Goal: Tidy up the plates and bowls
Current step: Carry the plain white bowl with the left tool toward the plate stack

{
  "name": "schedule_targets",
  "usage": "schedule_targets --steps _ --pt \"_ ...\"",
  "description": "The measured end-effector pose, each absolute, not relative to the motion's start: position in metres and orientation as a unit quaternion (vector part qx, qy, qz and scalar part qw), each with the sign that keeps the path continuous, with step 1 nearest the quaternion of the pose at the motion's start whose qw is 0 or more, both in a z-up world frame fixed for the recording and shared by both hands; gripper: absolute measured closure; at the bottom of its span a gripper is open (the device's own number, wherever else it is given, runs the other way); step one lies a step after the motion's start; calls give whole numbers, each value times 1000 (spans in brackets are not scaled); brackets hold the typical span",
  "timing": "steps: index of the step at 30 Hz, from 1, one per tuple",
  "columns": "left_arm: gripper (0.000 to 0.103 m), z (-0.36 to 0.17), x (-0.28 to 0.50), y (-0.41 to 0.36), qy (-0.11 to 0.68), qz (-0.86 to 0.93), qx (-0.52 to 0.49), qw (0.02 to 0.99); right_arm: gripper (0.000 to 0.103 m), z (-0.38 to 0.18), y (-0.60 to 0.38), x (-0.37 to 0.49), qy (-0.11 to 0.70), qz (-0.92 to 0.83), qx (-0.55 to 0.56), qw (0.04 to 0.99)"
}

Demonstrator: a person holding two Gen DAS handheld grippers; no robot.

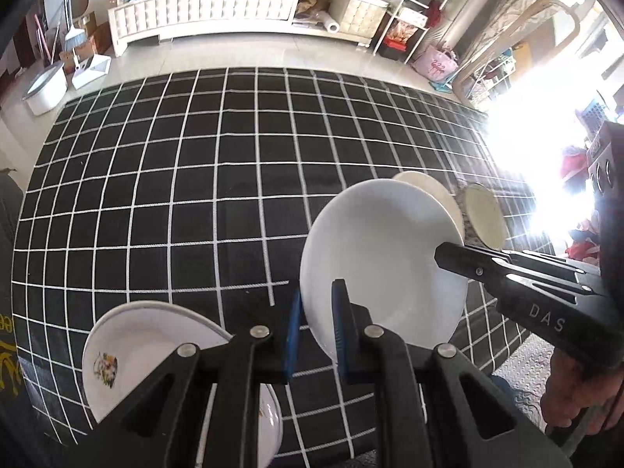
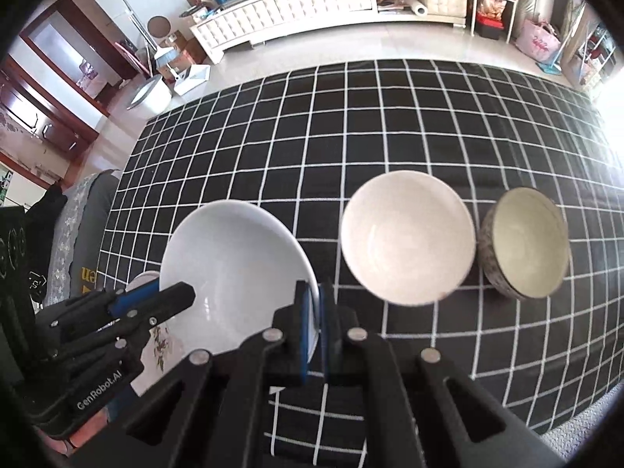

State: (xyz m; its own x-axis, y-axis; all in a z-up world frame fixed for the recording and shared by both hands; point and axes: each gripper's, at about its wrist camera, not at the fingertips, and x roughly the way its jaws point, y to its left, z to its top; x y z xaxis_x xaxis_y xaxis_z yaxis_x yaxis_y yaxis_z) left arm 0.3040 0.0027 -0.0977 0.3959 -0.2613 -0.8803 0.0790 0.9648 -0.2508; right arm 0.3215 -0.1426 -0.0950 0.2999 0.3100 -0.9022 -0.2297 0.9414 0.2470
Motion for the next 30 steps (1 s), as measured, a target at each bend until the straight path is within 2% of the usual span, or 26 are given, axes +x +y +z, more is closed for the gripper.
schedule_targets --steps 13,30 --pt "90 -109 271 -13 548 -109 -91 824 96 -103 -149 281 578 157 45 800" --pt "90 -165 235 -11 588 -90 -121 795 96 -161 -146 256 627 156 58 761"
